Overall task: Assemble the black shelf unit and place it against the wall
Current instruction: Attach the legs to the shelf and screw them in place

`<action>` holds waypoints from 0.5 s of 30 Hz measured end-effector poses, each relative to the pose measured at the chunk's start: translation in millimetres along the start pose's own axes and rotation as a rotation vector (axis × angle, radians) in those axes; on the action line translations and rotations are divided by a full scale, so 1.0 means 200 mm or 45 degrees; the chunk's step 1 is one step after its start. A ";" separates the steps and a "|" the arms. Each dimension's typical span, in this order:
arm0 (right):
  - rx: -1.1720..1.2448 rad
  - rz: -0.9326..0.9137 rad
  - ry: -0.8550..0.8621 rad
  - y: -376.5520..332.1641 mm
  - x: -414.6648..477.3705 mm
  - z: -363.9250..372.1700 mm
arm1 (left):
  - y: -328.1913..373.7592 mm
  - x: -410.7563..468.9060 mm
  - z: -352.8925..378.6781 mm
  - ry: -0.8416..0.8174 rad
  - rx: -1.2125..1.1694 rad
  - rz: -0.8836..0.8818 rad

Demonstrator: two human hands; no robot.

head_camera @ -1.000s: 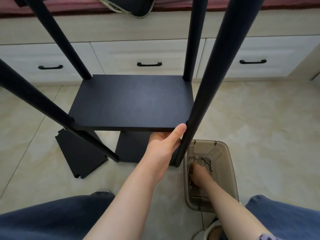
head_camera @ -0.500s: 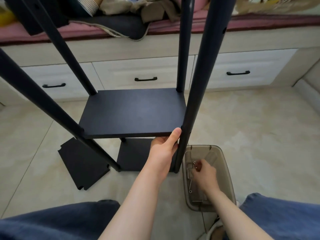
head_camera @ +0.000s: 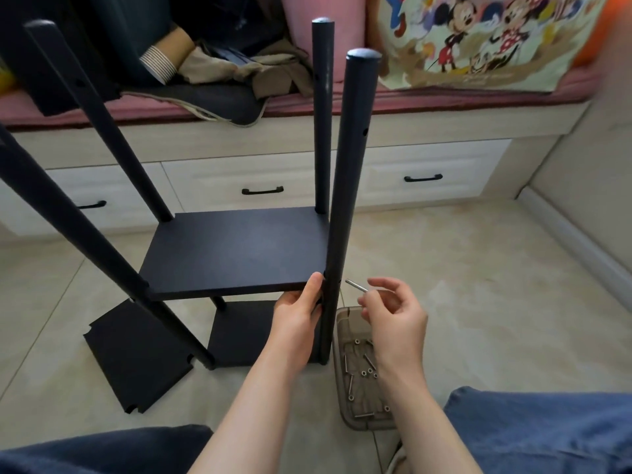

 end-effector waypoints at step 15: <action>0.007 0.058 -0.051 0.07 -0.02 0.03 | -0.01 0.00 -0.01 0.044 -0.028 -0.025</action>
Point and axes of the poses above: each hand's wrist, its own x-axis towards the middle knuckle, its own z-axis out of the palm, y = z × x, the point moved 10 cm from there along x, towards the middle knuckle, and after that the axes turned 6 degrees about -z, right-handed, at the moved point
